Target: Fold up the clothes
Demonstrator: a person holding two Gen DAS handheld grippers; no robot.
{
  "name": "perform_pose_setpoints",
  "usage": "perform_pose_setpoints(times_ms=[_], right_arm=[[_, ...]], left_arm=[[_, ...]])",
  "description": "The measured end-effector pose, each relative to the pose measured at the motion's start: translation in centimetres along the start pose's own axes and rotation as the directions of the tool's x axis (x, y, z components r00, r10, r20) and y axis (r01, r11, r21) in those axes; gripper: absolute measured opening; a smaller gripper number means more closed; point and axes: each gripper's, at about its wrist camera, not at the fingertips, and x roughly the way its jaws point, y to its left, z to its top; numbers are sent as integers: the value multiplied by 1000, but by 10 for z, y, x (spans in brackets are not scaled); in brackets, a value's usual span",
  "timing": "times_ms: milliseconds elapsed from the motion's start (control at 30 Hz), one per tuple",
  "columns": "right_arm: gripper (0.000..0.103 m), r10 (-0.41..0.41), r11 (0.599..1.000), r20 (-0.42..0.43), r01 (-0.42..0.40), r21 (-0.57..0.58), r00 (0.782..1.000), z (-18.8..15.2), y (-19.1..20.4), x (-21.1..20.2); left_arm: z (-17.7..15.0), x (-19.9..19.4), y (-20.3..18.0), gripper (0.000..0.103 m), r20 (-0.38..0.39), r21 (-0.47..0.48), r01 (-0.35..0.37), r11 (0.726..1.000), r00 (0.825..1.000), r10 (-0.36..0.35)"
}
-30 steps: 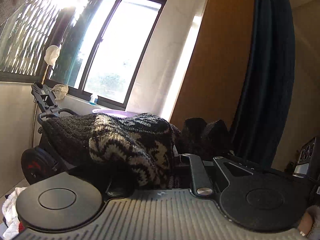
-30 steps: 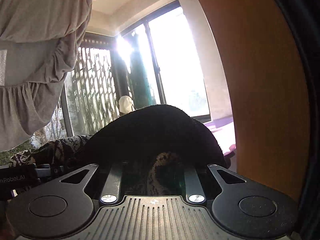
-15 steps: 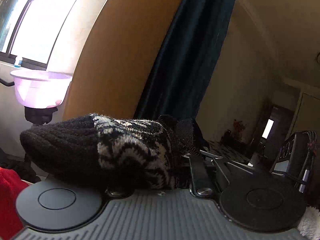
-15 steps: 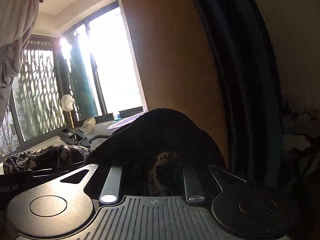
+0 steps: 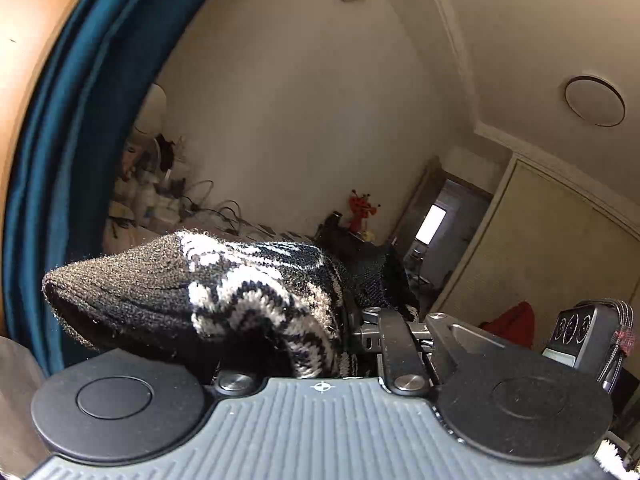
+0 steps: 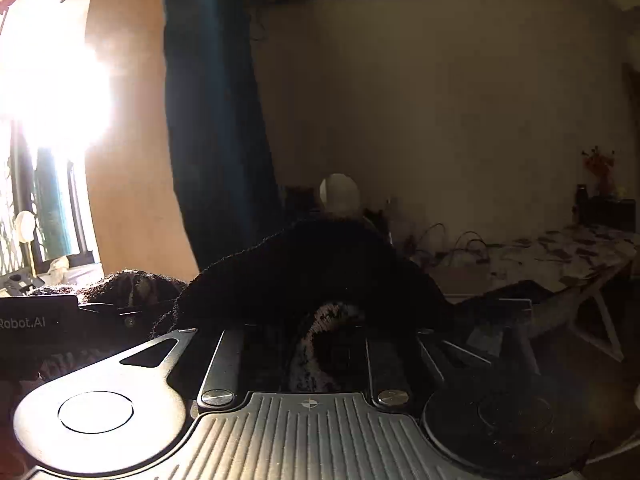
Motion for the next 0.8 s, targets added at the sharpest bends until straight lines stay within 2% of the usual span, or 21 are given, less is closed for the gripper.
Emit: perform_pose_setpoints(times_ms=[100, 233, 400, 500, 667, 800], right_arm=[[17, -46, 999, -9, 46, -19, 999, 9, -43, -2], [17, -90, 996, -11, 90, -14, 996, 14, -106, 1], [17, -138, 990, -20, 138, 36, 990, 27, -185, 28], [17, -158, 987, -38, 158, 9, 987, 37, -216, 61], [17, -154, 988, -73, 154, -5, 985, 63, -251, 151], [17, -136, 990, -88, 138, 23, 987, 89, -288, 225]], left_arm=[[1, 42, -21, 18, -17, 20, 29, 999, 999, -29], [-5, 101, -50, 18, -47, 75, 36, 997, 998, -33], [-5, 165, -41, 18, -83, 65, 60, 996, 995, -55], [3, 210, -27, 18, -98, 45, 64, 997, 993, -60], [35, 278, 5, 18, -104, 14, 16, 1000, 994, -14], [64, 331, 20, 18, -108, 56, 1, 998, 994, 5]])
